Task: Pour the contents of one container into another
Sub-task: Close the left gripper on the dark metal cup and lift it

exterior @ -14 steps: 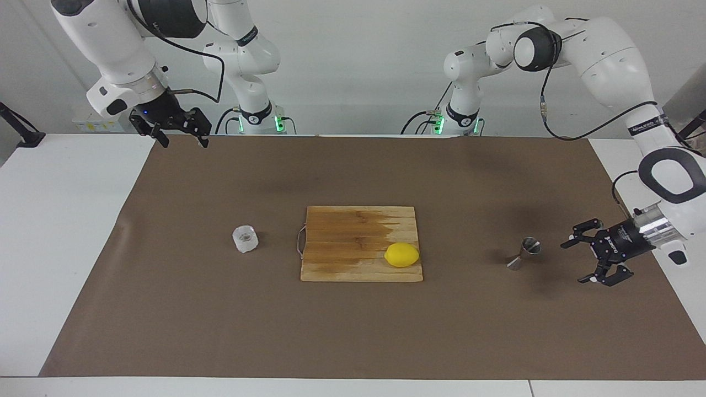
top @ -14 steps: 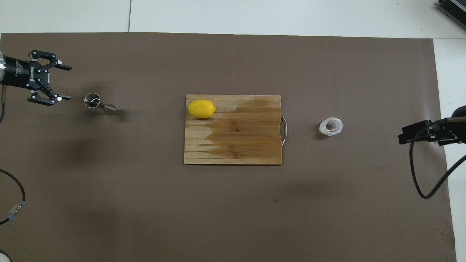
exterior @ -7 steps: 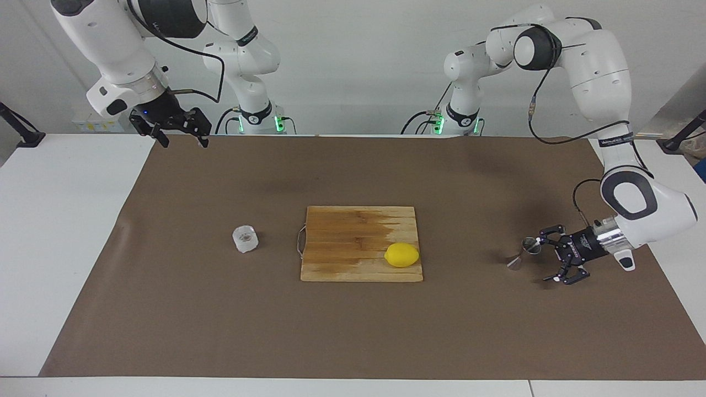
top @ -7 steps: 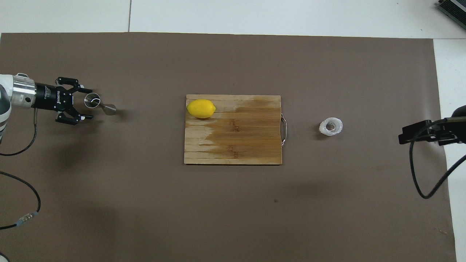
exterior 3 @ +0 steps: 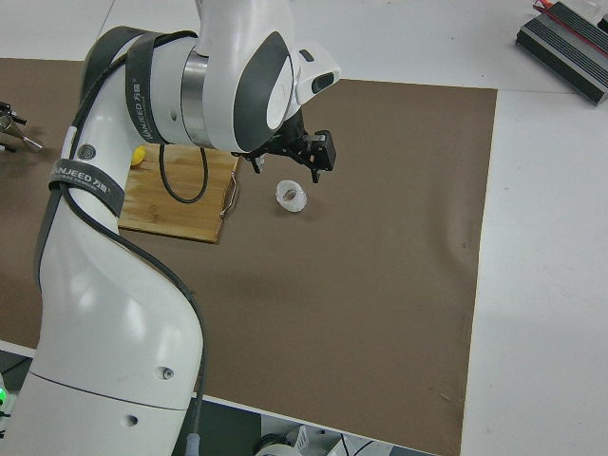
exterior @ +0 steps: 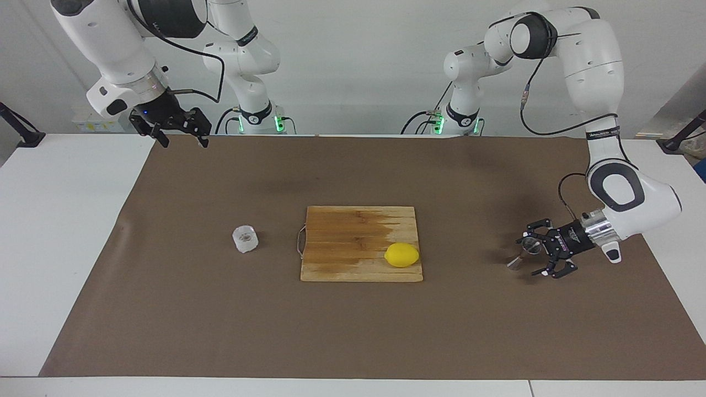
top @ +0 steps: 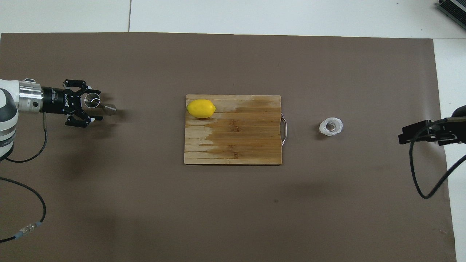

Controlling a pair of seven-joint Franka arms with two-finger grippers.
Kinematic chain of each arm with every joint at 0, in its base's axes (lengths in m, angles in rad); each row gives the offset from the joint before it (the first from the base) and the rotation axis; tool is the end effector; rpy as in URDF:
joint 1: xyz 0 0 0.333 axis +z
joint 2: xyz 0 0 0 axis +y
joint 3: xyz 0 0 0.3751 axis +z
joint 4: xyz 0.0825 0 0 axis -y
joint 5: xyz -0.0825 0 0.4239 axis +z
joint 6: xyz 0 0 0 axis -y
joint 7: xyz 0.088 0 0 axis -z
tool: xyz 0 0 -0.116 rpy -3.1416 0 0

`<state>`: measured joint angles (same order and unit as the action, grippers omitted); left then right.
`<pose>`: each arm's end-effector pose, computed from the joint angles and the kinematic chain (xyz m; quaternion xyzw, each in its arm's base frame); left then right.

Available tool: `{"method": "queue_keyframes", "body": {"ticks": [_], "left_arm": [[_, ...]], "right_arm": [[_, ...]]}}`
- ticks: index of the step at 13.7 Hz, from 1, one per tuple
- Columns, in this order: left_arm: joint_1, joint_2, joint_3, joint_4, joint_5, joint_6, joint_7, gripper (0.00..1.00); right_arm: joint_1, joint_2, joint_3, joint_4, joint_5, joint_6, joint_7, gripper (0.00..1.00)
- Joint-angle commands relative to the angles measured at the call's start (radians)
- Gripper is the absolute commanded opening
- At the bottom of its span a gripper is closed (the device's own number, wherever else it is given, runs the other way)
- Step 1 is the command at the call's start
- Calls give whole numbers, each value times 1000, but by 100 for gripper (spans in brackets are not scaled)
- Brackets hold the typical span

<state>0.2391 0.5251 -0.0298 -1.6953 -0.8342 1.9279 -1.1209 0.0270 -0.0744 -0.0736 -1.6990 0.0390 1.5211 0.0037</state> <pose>0.7093 0.0942 0.3104 0.5882 0.7107 -0.2795 0.2660 0.5573 -0.0229 0.6483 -0.9981 0.0249 0.0513 0.0233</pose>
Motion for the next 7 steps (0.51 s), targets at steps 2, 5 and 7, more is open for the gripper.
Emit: {"method": "queue_keyframes", "body": {"ticks": [2,5,7], "left_arm": [[-11,-66,7,-113,-71,65,76,100],[-4,-76,8,-142,-117,72,104,88],[6,-88,8,-165,-152,68,162,35]], "right_arm": [[-10,-4,8,-2,-4,13,18,100],[-10,-4,8,-2,-4,13,18,100],[-10,-4,8,-2,-4,13,18,100]]}}
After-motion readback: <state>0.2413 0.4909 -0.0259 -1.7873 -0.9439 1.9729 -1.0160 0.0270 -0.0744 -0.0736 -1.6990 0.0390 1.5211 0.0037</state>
